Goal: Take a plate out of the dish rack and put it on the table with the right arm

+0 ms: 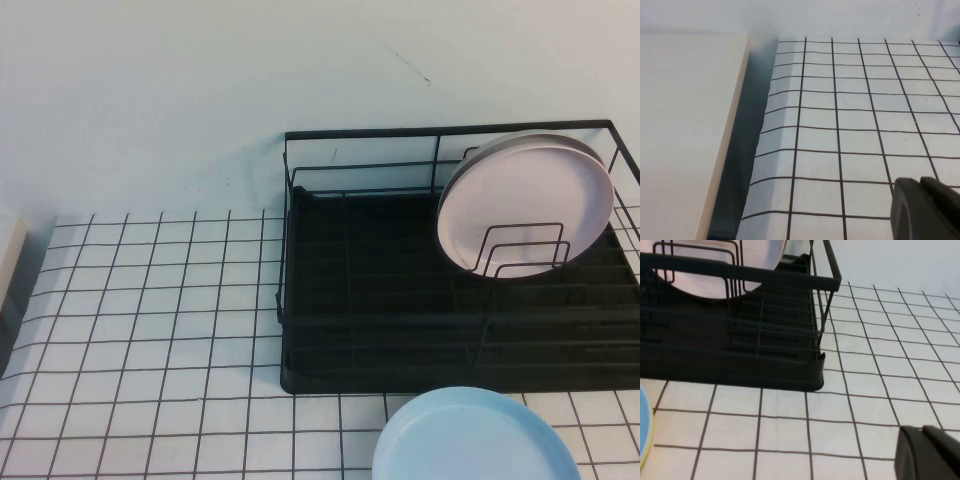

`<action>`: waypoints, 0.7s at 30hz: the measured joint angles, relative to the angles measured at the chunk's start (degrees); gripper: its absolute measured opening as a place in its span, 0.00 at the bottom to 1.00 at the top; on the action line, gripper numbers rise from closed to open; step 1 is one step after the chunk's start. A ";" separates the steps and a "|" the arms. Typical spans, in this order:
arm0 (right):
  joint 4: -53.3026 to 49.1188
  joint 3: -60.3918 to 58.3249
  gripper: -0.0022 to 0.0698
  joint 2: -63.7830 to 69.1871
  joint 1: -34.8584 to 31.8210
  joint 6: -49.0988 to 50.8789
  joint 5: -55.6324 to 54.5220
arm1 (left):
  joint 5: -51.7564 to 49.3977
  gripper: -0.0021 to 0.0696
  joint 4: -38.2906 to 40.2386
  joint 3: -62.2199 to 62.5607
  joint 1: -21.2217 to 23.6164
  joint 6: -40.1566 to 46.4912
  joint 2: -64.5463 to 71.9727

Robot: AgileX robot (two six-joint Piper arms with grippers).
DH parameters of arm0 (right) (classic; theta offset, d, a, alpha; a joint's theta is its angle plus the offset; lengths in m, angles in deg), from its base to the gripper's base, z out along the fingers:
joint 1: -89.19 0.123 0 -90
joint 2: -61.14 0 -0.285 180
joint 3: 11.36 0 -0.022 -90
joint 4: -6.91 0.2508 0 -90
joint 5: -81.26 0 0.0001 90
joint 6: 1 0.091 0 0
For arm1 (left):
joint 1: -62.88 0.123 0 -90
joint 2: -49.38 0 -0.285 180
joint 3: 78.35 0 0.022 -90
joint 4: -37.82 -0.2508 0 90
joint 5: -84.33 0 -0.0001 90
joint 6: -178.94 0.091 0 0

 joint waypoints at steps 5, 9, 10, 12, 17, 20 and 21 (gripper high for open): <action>0.00 0.00 0.03 0.00 0.00 0.00 0.00 | 0.00 0.02 0.00 0.00 0.00 0.00 0.00; -0.15 0.00 0.03 0.00 0.00 0.00 0.00 | 0.00 0.02 0.00 0.00 0.00 0.00 0.00; -0.30 0.00 0.03 0.00 0.00 0.00 0.00 | 0.00 0.02 0.00 0.00 0.00 0.00 0.00; -0.56 0.00 0.03 0.00 0.00 0.00 0.00 | 0.00 0.02 0.00 0.00 0.00 0.00 0.00; -0.91 0.00 0.03 0.00 0.00 0.00 0.00 | 0.00 0.02 0.00 0.00 0.00 0.00 0.00; -0.91 0.00 0.03 0.00 0.00 0.00 0.00 | 0.00 0.02 0.00 0.00 0.00 0.00 0.00; -0.91 0.00 0.03 0.00 0.00 0.00 0.00 | 0.00 0.02 0.00 0.00 0.00 0.00 0.00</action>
